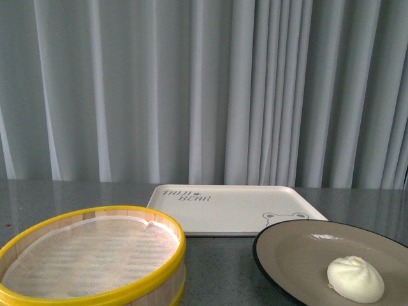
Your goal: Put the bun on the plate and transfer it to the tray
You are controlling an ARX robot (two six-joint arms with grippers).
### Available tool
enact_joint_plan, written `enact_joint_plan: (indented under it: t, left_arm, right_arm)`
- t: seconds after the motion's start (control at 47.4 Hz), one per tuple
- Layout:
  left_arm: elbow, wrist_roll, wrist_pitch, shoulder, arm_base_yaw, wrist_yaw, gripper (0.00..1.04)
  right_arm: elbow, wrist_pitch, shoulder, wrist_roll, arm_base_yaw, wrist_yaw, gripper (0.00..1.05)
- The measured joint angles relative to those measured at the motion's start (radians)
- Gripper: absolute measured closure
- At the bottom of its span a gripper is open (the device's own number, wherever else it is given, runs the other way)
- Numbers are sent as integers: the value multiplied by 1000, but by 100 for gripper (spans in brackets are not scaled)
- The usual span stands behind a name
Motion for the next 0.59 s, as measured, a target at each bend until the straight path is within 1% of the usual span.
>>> enact_joint_plan:
  t: [0.19, 0.274, 0.443, 0.528, 0.591]
  left_arm:
    - [0, 0, -4, 0, 0, 0, 101]
    - [0, 0, -4, 0, 0, 0, 85]
    - [0, 0, -4, 0, 0, 0, 45]
    - [0, 0, -4, 0, 0, 0, 34]
    - [0, 0, -4, 0, 0, 0, 22]
  right_arm:
    - [0, 0, 0, 0, 0, 1, 9]
    - [0, 0, 0, 0, 0, 1, 9]
    - [0, 0, 0, 0, 0, 1, 9]
    - [0, 0, 0, 0, 0, 1, 9]
    - [0, 0, 0, 0, 0, 1, 9]
